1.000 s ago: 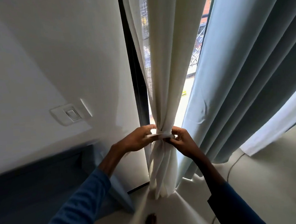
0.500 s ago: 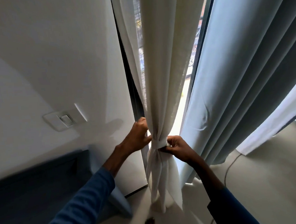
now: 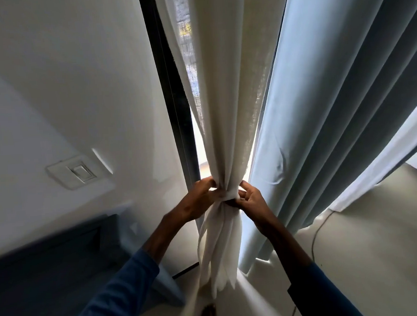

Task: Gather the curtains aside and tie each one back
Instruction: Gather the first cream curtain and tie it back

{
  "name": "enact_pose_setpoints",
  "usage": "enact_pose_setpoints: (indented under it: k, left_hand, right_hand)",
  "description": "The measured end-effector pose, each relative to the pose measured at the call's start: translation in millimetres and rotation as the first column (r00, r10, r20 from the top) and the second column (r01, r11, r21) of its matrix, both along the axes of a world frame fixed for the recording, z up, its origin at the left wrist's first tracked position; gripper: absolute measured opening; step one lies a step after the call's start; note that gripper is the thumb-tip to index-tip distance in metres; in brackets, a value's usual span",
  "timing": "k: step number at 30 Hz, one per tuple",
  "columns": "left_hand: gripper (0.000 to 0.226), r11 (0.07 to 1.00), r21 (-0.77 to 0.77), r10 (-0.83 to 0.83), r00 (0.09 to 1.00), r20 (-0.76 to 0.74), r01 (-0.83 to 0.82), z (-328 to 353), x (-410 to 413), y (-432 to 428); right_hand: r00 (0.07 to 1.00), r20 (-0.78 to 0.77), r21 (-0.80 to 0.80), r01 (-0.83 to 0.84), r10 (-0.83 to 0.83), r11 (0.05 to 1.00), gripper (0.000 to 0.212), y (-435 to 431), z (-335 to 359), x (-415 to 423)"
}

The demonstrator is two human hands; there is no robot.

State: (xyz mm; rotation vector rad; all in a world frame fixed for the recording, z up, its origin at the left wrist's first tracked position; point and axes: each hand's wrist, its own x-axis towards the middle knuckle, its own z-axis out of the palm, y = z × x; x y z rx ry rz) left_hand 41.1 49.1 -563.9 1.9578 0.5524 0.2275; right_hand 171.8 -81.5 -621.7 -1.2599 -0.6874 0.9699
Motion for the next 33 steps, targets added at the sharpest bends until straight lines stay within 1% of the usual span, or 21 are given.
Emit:
enact_pose_setpoints:
  k: [2, 3, 5, 6, 7, 9, 10, 12, 13, 14, 16, 17, 18, 20, 21, 24, 26, 29, 30, 31, 33]
  left_hand:
    - [0.049, 0.999, 0.028, 0.037, 0.999, 0.038, -0.038, -1.3, 3.0, -3.0]
    - [0.053, 0.997, 0.042, 0.058, 0.997, 0.053, -0.061, -3.6, 4.7, -2.3]
    - [0.056, 0.993, 0.040, 0.106, 0.992, 0.061, -0.109, -4.0, 6.3, -0.3]
    - [0.054, 0.991, 0.042, 0.124, 0.991, 0.054, -0.126, -3.7, 6.6, 1.1]
    - [0.050, 0.989, 0.058, 0.130, 0.990, 0.049, -0.132, -3.5, 7.3, 2.9]
    - [0.038, 0.990, 0.086, 0.105, 0.994, 0.040, -0.108, -2.5, 8.9, 7.1]
    - [0.033, 0.993, 0.076, 0.088, 0.996, 0.033, -0.091, -2.1, 9.9, 10.0]
    - [0.023, 0.997, 0.008, 0.082, 0.997, 0.012, -0.082, -0.2, 12.7, 14.0]
    - [0.019, 0.995, -0.017, 0.102, 0.995, 0.001, -0.102, 1.1, 14.0, 14.9]
    - [0.021, 0.990, -0.007, 0.141, 0.990, -0.012, -0.141, 2.6, 14.9, 15.6]
    - [0.032, 0.964, 0.102, 0.251, 0.967, -0.047, -0.246, 3.8, 16.1, 18.0]
    - [0.031, 0.949, 0.139, 0.295, 0.953, -0.070, -0.283, 4.0, 16.5, 18.8]
    - [0.026, 0.945, 0.132, 0.314, 0.944, -0.102, -0.300, 4.9, 16.9, 19.2]
    - [0.023, 0.956, -0.009, 0.287, 0.946, -0.149, -0.292, 6.3, 18.4, 16.9]
    - [0.027, 0.953, -0.086, 0.275, 0.948, -0.160, -0.291, 7.6, 19.6, 14.1]
    - [0.030, 0.913, -0.238, 0.315, 0.943, -0.109, -0.333, 10.1, 22.7, 5.9]
    - [0.032, 0.893, -0.266, 0.357, 0.931, -0.075, -0.364, 10.9, 25.8, 1.0]
    - [0.037, 0.879, -0.207, 0.425, 0.903, -0.068, -0.429, 8.0, 29.0, -3.7]
    - [0.039, 0.870, -0.209, 0.443, 0.894, -0.063, -0.446, 6.6, 29.5, -4.6]
    - [0.040, 0.861, -0.221, 0.457, 0.887, -0.060, -0.458, 5.8, 30.3, -5.4]
    - [0.043, 0.839, -0.255, 0.482, 0.874, -0.061, -0.480, 4.2, 32.4, -7.4]
  right_hand:
    - [0.999, -0.039, 0.027, -0.010, 0.011, 1.000, 0.052, -2.4, 1.8, 3.0]
    - [0.996, -0.084, 0.037, -0.004, 0.007, 0.999, 0.049, -4.2, 3.0, 5.2]
    - [0.980, -0.193, 0.027, 0.054, -0.048, 0.998, 0.039, -9.0, 7.7, 10.6]
    - [0.977, -0.200, 0.021, 0.076, -0.071, 0.997, 0.033, -11.7, 10.8, 13.9]
    - [0.984, -0.156, 0.013, 0.090, -0.087, 0.996, 0.028, -13.7, 14.1, 17.1]
    - [0.993, 0.006, 0.001, 0.120, -0.120, 0.993, 0.019, -16.7, 20.9, 22.1]
    - [0.987, 0.077, 0.009, 0.142, -0.142, 0.990, 0.016, -17.7, 24.4, 23.2]
    - [0.968, 0.171, 0.044, 0.179, -0.184, 0.983, 0.015, -18.3, 29.2, 22.6]
    - [0.957, 0.208, 0.060, 0.192, -0.200, 0.980, 0.015, -18.5, 31.4, 20.8]
    - [0.947, 0.241, 0.070, 0.200, -0.211, 0.977, 0.014, -18.8, 33.5, 17.9]
    - [0.936, 0.267, 0.083, 0.214, -0.229, 0.973, 0.013, -18.8, 36.0, 11.5]
    - [0.937, 0.256, 0.096, 0.220, -0.237, 0.971, 0.013, -18.6, 38.3, 8.5]
    - [0.940, 0.236, 0.114, 0.223, -0.245, 0.968, 0.013, -18.0, 42.7, 5.5]
    - [0.946, 0.203, 0.166, 0.221, -0.252, 0.961, 0.011, -16.5, 54.3, 1.4]
    - [0.948, 0.201, 0.192, 0.211, -0.249, 0.958, 0.010, -15.3, 60.7, 0.7]
    - [0.942, 0.252, 0.213, 0.170, -0.222, 0.962, 0.010, -11.7, 74.5, 0.0]
    - [0.913, 0.335, 0.184, 0.177, -0.231, 0.967, 0.008, -11.5, 74.8, -1.0]
    - [0.827, 0.492, 0.100, 0.257, -0.272, 0.961, 0.004, -14.9, 63.5, -3.5]
    - [0.811, 0.515, 0.079, 0.277, -0.277, 0.958, 0.003, -16.0, 59.5, -6.3]
    - [0.816, 0.508, 0.064, 0.284, -0.276, 0.957, 0.004, -15.8, 56.3, -10.3]
    - [0.854, 0.447, 0.052, 0.274, -0.267, 0.960, 0.007, -12.3, 53.2, -20.9]
